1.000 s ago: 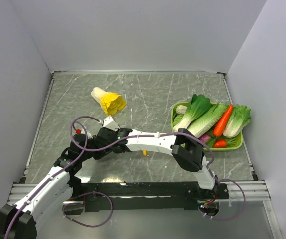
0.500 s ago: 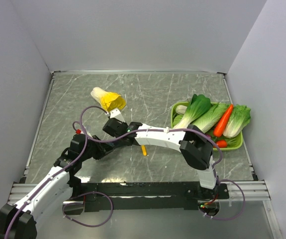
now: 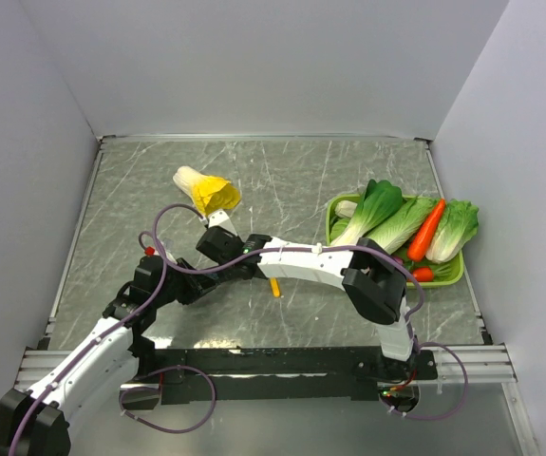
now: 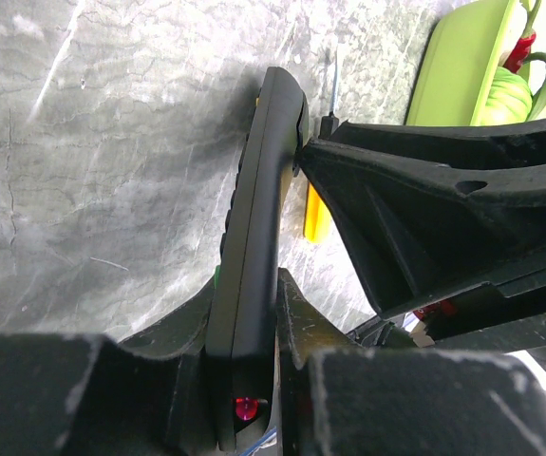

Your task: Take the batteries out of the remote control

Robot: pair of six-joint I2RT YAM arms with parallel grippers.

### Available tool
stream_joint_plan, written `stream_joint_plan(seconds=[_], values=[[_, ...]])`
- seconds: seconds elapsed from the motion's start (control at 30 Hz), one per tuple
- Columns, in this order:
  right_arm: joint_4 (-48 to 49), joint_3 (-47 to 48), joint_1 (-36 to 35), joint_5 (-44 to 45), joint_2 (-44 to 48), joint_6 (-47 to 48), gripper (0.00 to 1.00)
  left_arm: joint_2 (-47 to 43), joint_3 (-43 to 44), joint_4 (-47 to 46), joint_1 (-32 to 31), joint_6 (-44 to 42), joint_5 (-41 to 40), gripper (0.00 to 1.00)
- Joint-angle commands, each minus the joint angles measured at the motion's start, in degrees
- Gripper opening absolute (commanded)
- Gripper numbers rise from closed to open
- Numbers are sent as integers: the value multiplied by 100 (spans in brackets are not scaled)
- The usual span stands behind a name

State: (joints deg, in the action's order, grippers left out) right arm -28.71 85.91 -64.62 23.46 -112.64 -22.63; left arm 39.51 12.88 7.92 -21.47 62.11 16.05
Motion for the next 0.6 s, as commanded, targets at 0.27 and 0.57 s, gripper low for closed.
stream_joint_plan(seconds=[0.27,0.57], values=[[138,-13,2,-96,278,-48,37,66,12,500,-23,-234,-129,1],[129,-57,2,-210,286,-92,36,75,12,491,-32,-234,-120,1]])
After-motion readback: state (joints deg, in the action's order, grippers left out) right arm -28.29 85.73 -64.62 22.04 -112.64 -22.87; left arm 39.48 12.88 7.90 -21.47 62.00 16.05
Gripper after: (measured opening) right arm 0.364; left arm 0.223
